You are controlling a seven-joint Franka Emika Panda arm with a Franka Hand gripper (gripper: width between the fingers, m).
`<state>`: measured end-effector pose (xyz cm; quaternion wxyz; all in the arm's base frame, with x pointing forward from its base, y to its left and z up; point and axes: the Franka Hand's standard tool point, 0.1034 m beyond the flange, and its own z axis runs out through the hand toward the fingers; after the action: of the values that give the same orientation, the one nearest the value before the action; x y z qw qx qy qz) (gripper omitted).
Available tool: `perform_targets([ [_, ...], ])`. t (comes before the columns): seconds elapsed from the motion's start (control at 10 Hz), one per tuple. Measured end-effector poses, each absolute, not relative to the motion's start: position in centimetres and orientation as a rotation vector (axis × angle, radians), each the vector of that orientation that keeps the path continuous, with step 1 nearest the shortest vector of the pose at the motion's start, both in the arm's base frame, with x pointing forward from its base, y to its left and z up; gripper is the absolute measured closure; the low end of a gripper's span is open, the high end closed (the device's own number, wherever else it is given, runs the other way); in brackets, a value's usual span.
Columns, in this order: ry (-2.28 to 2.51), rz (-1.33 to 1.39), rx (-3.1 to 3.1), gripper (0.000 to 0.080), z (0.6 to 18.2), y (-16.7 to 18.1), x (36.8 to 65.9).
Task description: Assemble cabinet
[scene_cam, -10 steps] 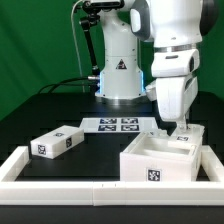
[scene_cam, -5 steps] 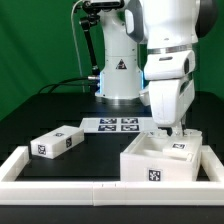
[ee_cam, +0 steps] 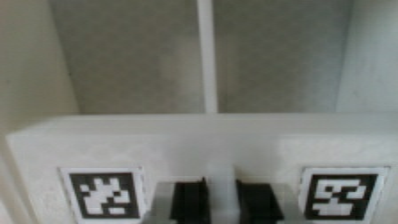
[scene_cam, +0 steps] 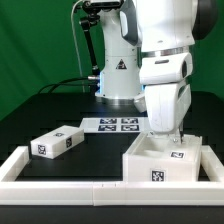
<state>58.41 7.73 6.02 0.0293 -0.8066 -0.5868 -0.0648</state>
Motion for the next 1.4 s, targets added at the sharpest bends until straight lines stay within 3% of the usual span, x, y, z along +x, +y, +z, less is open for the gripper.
perform_targets([
  [0.4,-1.827,-0.194,-2.474,0.0730,6.1,8.1,58.4],
  [0.6,-1.853,-0.237,-2.459,0.0444,6.0,9.4,57.9],
  [0.7,-1.861,-0.240,-2.454,0.0444,6.0,9.5,57.9],
  [0.9,-1.871,-0.235,-2.450,0.0127,6.1,9.3,57.7],
  [1.0,-1.884,-0.237,-2.448,0.0127,6.7,9.4,57.1],
  [1.1,-1.906,-0.242,-2.445,0.0024,7.6,9.7,56.1],
  [1.4,-2.002,-0.211,-2.414,0.0002,9.7,8.9,52.8],
])
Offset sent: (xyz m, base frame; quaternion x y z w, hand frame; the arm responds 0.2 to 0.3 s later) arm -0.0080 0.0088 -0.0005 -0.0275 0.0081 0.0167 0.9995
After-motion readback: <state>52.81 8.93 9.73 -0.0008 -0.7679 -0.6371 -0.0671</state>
